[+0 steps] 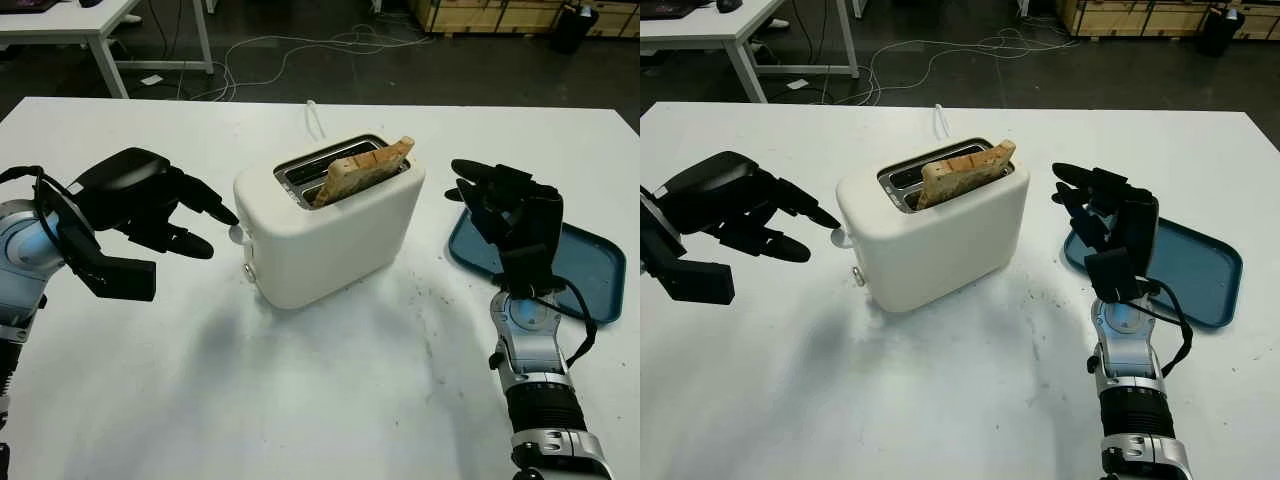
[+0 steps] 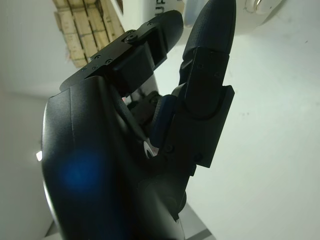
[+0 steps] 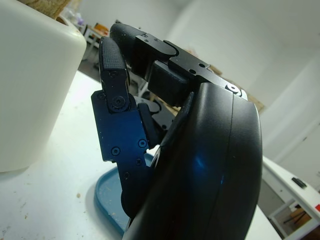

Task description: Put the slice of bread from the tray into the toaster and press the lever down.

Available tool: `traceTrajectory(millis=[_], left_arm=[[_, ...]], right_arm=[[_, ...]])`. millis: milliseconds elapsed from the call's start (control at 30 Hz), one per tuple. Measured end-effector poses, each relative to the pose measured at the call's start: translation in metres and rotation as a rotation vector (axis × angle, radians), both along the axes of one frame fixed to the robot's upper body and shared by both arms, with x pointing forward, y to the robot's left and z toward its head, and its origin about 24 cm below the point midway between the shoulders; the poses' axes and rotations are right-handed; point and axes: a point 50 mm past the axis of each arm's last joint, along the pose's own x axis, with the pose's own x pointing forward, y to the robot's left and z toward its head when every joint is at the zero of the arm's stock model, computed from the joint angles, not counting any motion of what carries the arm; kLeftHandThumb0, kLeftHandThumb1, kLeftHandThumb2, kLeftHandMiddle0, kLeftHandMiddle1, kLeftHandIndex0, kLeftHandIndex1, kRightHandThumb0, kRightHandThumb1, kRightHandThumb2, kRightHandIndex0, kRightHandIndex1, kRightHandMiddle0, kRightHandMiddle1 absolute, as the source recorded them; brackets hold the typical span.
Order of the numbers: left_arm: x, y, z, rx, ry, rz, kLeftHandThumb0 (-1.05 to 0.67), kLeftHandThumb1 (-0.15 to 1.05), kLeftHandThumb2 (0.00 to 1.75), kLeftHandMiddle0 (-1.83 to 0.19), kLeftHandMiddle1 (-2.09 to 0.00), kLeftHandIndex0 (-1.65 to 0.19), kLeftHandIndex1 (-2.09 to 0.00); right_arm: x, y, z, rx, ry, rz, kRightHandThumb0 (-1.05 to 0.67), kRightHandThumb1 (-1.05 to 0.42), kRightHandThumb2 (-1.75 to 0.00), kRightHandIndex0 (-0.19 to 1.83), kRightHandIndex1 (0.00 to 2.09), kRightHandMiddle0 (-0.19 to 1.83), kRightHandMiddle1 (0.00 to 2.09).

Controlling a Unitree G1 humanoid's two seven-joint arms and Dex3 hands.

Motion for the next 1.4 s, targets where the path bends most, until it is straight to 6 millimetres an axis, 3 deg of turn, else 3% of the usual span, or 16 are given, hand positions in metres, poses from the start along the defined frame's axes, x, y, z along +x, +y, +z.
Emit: traceTrajectory(millis=[500, 867, 1400], left_arm=[[-0.001, -0.002, 0.001, 0.006, 0.01, -0.011, -0.78, 0.92, 0.08, -1.14, -1.54, -1.1, -0.03], [0.001, -0.007, -0.004, 0.07, -0.037, -0.031, -0.79, 0.92, 0.13, -1.12, -1.69, -1.13, -0.02], [0.004, -0.011, -0.005, 0.083, -0.002, -0.058, -0.79, 0.92, 0.11, -1.13, -1.62, -1.12, 0.0]], right_arm=[[0.0, 0.0, 0.0, -0.016, 0.003, -0.004, -0.5, -0.92, -0.15, 0.99, 0.79, 1.21, 0.01], [0.0, 0.0, 0.0, -0.009, 0.003, 0.0, -0.5, -0.92, -0.14, 0.99, 0.8, 1.21, 0.0], [0.0, 0.0, 0.0, -0.009, 0.003, 0.003, -0.5, -0.92, -0.13, 0.99, 0.79, 1.21, 0.0]])
